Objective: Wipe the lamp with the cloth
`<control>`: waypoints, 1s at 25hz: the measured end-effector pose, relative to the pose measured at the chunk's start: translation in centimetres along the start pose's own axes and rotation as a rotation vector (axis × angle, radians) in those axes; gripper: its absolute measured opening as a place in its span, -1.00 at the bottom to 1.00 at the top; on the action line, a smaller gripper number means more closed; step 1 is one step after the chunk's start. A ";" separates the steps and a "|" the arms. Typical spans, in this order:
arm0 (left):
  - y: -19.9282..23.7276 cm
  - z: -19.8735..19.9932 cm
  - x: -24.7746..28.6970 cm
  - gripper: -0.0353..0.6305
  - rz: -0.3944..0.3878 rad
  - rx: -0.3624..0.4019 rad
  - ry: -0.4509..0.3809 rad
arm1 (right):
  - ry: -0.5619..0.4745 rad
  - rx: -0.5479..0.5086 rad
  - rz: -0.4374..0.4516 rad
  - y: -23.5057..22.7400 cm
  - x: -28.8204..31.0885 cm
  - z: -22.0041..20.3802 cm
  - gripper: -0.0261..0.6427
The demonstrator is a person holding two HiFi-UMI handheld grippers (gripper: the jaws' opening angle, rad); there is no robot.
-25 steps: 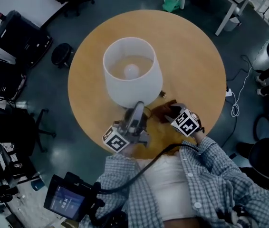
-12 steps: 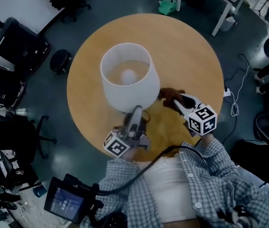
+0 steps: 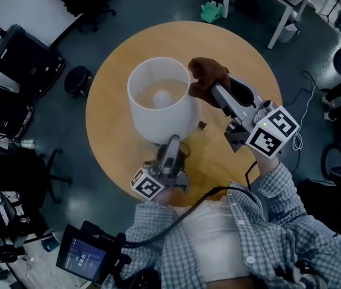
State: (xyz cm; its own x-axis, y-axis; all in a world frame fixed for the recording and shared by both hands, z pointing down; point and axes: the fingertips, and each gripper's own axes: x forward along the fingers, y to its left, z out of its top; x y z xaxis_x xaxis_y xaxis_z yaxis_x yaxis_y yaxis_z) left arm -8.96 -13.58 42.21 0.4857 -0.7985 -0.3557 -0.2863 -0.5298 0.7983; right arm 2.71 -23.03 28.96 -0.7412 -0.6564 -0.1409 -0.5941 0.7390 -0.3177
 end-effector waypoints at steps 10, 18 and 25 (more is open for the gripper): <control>-0.2 -0.5 0.1 -0.48 0.002 -0.009 0.002 | 0.222 0.123 -0.174 -6.9 1.9 -10.2 -0.62; -0.2 -0.4 -0.1 -0.48 -0.003 -0.006 -0.001 | 0.275 0.140 -0.162 -8.0 2.4 -12.6 -0.62; -0.2 -0.5 0.2 -0.48 -0.002 -0.004 -0.002 | 0.110 0.100 -0.003 -5.9 7.3 -3.6 -0.61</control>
State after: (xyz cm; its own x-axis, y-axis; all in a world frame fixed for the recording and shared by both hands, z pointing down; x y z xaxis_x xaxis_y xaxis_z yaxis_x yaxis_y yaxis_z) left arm -8.41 -13.50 42.23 0.4844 -0.7981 -0.3582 -0.2820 -0.5300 0.7997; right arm -0.33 -31.70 33.14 -0.7722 -0.6342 -0.0382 -0.5664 0.7144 -0.4109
